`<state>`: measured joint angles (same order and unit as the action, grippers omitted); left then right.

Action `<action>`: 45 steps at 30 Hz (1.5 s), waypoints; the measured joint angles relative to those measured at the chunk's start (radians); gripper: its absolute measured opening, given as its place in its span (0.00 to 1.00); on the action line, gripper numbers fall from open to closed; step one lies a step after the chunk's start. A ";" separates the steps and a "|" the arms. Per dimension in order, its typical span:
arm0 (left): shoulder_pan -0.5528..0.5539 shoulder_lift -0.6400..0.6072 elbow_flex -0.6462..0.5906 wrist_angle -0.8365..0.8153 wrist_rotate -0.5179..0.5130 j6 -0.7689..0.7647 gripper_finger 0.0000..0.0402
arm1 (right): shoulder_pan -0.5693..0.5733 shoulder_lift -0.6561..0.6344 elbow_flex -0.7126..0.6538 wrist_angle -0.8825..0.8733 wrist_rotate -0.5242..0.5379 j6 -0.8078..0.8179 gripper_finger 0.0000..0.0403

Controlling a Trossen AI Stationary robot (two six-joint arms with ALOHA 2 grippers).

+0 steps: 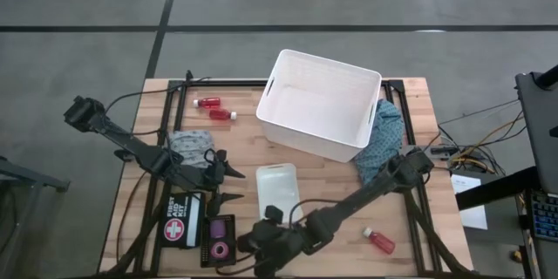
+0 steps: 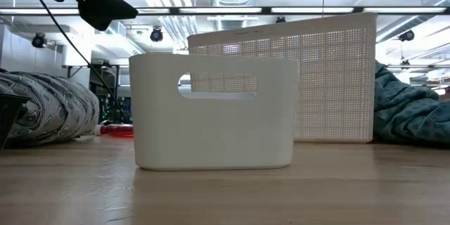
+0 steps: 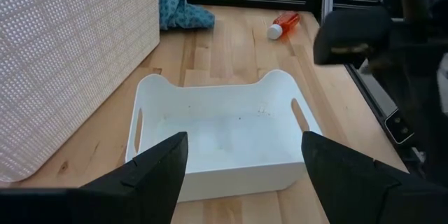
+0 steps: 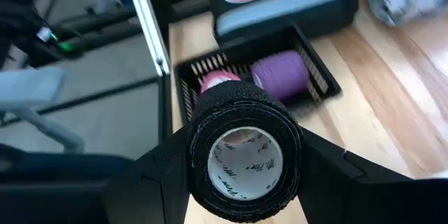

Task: Pick & Place Medicine items
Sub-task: Put the black bandage into the black bin

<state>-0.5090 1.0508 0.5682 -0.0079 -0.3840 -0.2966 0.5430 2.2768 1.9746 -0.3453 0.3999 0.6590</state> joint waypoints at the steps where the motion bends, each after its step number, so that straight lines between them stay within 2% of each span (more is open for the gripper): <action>1: 0.000 0.000 0.000 0.000 0.000 0.000 0.71 | 0.000 0.000 -0.016 0.043 0.011 -0.019 0.49; 11: 0.000 0.000 0.000 -0.005 0.000 0.000 0.71 | -0.038 0.000 -0.210 0.442 0.026 -0.097 0.49; 17: 0.000 0.000 0.000 -0.005 0.000 0.000 0.71 | -0.066 0.000 -0.297 0.593 0.015 -0.096 0.48; 28: 0.000 0.000 0.000 -0.018 0.000 0.000 0.71 | -0.070 0.043 -0.312 0.649 0.018 -0.140 0.48; 33: 0.000 0.000 0.000 -0.021 0.000 0.000 0.71 | -0.069 0.076 -0.285 0.705 0.016 -0.193 0.48; 37: 0.000 0.000 0.000 -0.023 0.000 0.000 0.71 | -0.062 0.113 -0.204 0.728 0.019 -0.204 0.48; 41: 0.000 0.000 0.000 -0.037 0.000 0.000 0.71 | -0.058 0.171 -0.107 0.692 0.036 -0.210 0.48; 45: 0.000 0.000 0.000 -0.045 0.000 0.000 0.71 | -0.059 0.235 0.023 0.572 0.098 -0.210 0.48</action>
<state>-0.5091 1.0504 0.5678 -0.0533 -0.3840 -0.2966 0.4843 2.5123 1.9972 0.2270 0.4977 0.4488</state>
